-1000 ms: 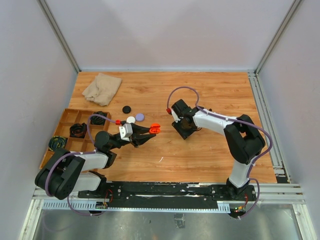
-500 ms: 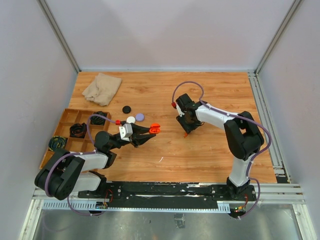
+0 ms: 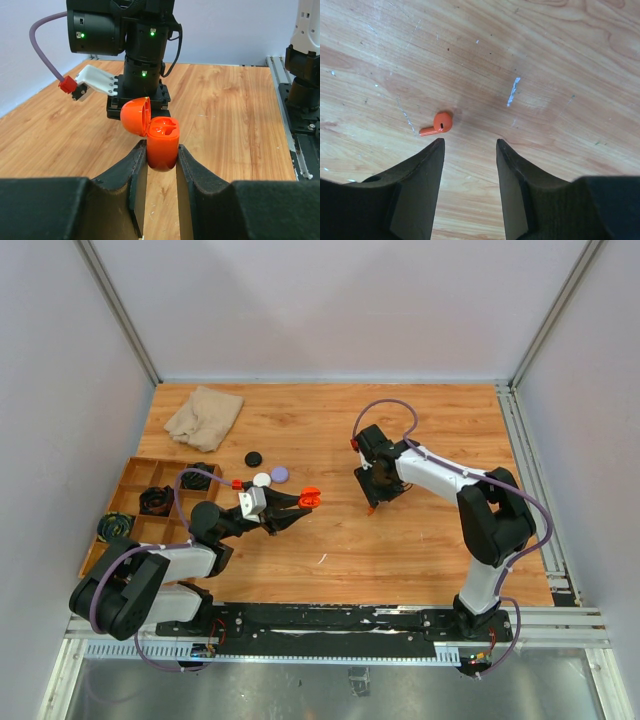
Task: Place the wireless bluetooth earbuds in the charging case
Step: Pick up the earbud from the center of the board.
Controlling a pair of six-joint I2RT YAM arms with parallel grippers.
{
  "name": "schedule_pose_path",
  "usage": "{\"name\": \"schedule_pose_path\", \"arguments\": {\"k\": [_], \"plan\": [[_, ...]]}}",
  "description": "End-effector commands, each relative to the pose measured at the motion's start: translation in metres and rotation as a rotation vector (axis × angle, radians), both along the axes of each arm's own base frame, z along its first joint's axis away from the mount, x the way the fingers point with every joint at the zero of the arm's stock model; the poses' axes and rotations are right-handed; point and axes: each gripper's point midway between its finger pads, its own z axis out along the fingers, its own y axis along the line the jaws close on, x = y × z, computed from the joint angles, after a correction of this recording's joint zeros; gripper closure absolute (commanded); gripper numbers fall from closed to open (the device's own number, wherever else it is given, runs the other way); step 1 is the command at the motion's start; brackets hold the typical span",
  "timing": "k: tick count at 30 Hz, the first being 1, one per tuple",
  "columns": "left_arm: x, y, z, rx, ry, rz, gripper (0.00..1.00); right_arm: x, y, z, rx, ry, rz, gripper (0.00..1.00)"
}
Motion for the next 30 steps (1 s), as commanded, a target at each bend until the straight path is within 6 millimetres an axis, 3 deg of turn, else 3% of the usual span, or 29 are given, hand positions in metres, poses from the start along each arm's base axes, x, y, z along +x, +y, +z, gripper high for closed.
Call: {"name": "schedule_pose_path", "arguments": {"k": [1,10,21,30], "plan": [[0.003,0.003,0.007,-0.009,-0.037,0.023,1.0,0.0,0.007,0.009,0.061,0.011,-0.119,0.55],[0.003,0.003,0.007,-0.007,-0.035,0.02,1.0,0.0,0.018,-0.008,0.112,0.042,-0.178,0.62],[0.002,0.002,0.007,-0.006,-0.031,0.015,1.0,-0.004,0.016,-0.031,0.08,0.087,-0.194,0.68],[0.002,0.002,0.006,-0.004,-0.026,0.01,1.0,-0.008,0.018,-0.029,0.079,0.1,-0.151,0.79]]}}
